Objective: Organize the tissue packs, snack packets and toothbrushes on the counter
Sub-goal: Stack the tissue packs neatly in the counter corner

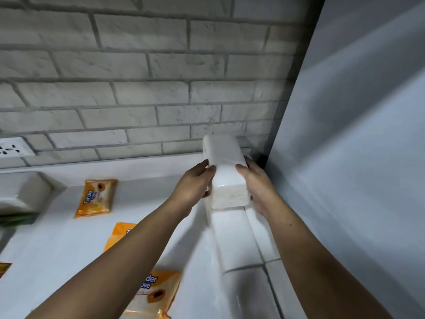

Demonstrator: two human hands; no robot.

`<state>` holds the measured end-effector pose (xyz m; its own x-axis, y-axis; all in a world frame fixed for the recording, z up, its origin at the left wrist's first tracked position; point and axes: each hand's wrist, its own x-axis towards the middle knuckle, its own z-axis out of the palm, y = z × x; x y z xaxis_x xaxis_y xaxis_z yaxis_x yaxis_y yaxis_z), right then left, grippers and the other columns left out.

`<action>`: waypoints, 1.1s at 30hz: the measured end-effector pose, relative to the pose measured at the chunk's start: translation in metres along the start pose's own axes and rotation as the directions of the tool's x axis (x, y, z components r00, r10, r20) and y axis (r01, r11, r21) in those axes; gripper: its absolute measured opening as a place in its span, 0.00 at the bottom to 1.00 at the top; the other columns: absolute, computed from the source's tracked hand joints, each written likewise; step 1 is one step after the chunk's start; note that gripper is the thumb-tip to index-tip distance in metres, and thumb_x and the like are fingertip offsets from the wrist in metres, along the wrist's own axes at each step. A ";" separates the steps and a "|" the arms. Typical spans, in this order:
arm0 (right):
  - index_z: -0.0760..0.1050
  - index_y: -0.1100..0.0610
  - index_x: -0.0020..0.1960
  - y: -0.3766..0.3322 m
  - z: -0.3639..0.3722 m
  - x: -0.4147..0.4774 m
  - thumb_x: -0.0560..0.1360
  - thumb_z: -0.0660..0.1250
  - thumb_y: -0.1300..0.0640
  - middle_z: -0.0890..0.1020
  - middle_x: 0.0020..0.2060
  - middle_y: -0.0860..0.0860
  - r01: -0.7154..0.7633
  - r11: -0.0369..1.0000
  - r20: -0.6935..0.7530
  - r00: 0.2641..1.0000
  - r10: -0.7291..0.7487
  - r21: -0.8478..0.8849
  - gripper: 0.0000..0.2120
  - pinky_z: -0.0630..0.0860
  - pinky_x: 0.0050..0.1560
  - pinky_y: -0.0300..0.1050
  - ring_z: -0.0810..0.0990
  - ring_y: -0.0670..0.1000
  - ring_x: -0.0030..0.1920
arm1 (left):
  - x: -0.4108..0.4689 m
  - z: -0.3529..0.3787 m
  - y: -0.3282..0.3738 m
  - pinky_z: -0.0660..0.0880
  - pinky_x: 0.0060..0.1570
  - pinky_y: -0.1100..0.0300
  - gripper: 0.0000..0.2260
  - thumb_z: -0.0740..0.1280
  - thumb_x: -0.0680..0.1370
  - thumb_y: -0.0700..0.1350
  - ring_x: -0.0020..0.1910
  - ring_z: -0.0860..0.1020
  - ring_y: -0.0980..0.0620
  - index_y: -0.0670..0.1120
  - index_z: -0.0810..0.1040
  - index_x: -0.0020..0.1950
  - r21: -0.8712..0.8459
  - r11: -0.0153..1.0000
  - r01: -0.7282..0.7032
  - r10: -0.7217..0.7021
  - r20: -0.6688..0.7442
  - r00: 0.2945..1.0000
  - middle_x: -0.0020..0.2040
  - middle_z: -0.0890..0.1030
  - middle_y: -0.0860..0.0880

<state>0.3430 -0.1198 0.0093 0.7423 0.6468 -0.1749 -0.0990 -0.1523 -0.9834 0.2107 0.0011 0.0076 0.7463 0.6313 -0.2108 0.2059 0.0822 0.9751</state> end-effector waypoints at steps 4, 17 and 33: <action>0.78 0.44 0.61 -0.002 -0.029 0.021 0.81 0.66 0.53 0.86 0.54 0.49 -0.033 0.999 -0.027 0.999 0.034 0.021 0.10 0.79 0.48 0.47 0.85 0.53 0.53 | 0.024 0.027 0.005 0.82 0.55 0.55 0.24 0.67 0.83 0.55 0.59 0.82 0.55 0.55 0.70 0.79 0.019 1.000 0.023 -0.023 0.008 1.000 0.60 0.84 0.55; 0.79 0.49 0.57 0.005 -0.075 0.083 0.82 0.64 0.60 0.86 0.48 0.52 -0.079 0.978 -0.012 0.996 0.083 0.191 0.09 0.82 0.42 0.47 0.86 0.52 0.43 | 0.075 0.081 0.018 0.82 0.58 0.53 0.09 0.62 0.84 0.53 0.48 0.82 0.56 0.59 0.80 0.60 0.105 0.994 0.042 -0.046 0.038 0.998 0.56 0.85 0.50; 0.78 0.53 0.67 0.018 -0.080 0.112 0.81 0.62 0.59 0.84 0.56 0.55 -0.062 0.998 -0.051 0.997 0.064 0.032 0.16 0.82 0.51 0.52 0.84 0.57 0.53 | 0.093 0.095 0.017 0.80 0.52 0.57 0.08 0.62 0.83 0.51 0.52 0.82 0.51 0.58 0.79 0.59 0.186 0.979 0.083 -0.091 0.033 0.995 0.56 0.84 0.49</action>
<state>0.4778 -0.1099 -0.0237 0.7675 0.5967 -0.2345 -0.1663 -0.1679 -0.9717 0.3440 -0.0124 -0.0017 0.7450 0.5955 -0.3006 0.3811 -0.0102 0.9245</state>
